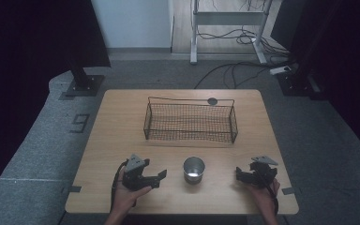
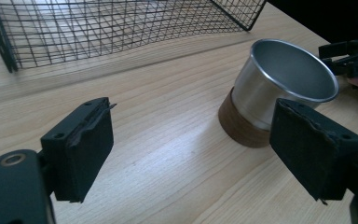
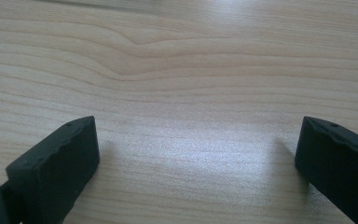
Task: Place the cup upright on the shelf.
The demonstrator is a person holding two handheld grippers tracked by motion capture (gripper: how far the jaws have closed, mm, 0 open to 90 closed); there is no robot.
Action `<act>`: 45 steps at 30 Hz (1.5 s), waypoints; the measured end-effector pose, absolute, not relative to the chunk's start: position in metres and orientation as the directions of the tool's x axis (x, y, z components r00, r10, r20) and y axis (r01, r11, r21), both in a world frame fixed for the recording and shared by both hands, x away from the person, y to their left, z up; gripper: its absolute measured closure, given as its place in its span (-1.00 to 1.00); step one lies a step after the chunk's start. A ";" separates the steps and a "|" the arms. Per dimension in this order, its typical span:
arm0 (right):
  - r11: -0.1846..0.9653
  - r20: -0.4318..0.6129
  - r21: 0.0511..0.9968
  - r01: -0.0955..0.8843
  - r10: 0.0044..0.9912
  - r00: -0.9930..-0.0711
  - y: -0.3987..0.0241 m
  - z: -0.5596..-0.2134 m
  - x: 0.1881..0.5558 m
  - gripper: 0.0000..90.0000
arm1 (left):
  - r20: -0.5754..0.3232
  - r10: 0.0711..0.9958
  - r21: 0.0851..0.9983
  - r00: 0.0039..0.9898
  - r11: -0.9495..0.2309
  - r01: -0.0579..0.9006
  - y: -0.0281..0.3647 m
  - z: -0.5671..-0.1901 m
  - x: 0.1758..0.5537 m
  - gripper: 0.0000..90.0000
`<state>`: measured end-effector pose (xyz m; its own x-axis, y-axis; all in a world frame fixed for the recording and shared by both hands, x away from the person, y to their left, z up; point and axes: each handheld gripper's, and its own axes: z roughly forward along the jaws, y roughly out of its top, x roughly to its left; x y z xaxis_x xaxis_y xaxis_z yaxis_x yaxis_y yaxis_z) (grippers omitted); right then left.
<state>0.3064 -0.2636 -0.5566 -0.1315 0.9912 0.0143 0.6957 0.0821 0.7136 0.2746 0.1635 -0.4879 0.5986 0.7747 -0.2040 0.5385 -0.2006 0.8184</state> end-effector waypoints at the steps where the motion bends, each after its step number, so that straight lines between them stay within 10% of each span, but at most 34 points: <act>1: 0.082 0.014 0.714 0.696 0.991 -0.131 -0.264 -0.557 0.306 -1.00 | -0.204 0.774 0.818 0.599 -0.201 0.538 0.162 -0.487 0.274 -0.68; 45: 0.074 0.012 0.717 0.694 0.993 -0.118 -0.264 -0.557 0.306 -0.99 | -0.213 0.706 0.801 0.676 -0.269 0.534 0.097 -0.484 0.282 -0.88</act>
